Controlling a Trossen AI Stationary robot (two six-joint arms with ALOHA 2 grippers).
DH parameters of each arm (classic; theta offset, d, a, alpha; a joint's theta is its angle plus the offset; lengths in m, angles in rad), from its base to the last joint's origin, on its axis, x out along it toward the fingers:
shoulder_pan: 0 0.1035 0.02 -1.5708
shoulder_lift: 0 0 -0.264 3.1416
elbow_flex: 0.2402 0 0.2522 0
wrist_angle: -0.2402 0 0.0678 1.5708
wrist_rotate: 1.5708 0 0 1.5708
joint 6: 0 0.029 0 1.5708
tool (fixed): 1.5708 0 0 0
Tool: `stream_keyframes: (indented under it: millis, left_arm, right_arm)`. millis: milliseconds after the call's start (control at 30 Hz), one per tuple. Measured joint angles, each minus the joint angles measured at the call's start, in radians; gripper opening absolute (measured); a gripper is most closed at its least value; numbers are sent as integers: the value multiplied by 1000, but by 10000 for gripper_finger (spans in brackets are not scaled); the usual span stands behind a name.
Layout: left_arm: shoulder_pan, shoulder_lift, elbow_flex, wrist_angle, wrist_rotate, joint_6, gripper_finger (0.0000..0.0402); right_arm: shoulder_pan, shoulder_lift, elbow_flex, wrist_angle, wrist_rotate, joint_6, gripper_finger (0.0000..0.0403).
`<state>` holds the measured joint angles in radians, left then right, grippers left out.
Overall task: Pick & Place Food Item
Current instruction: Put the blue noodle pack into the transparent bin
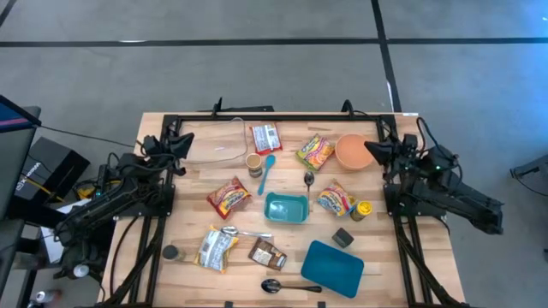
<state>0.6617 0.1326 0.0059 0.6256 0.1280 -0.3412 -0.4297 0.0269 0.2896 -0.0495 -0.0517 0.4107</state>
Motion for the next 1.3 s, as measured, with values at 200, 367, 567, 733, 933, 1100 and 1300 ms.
stream_keyframes:
  millis: [200,367,567,733,933,1100,1300]
  left_arm:
    - [0,34,0,34,-1,0,11]
    - [0,75,0,104,-7,0,11]
    - [0,145,0,209,-18,0,11]
    - [0,207,0,262,-19,0,11]
    - [0,271,0,323,-19,0,11]
    - [0,305,0,326,-19,0,11]
    - [0,328,0,325,-19,0,11]
  right_arm:
    - [3,0,100,-217,0,0,0]
    - [3,5,188,-463,34,41,0]
    - [3,57,263,-726,96,126,0]
    - [3,139,282,-840,105,164,0]
    - [4,254,283,-865,105,166,0]
    - [4,334,283,-863,105,170,0]
    - [7,402,283,-838,105,169,0]
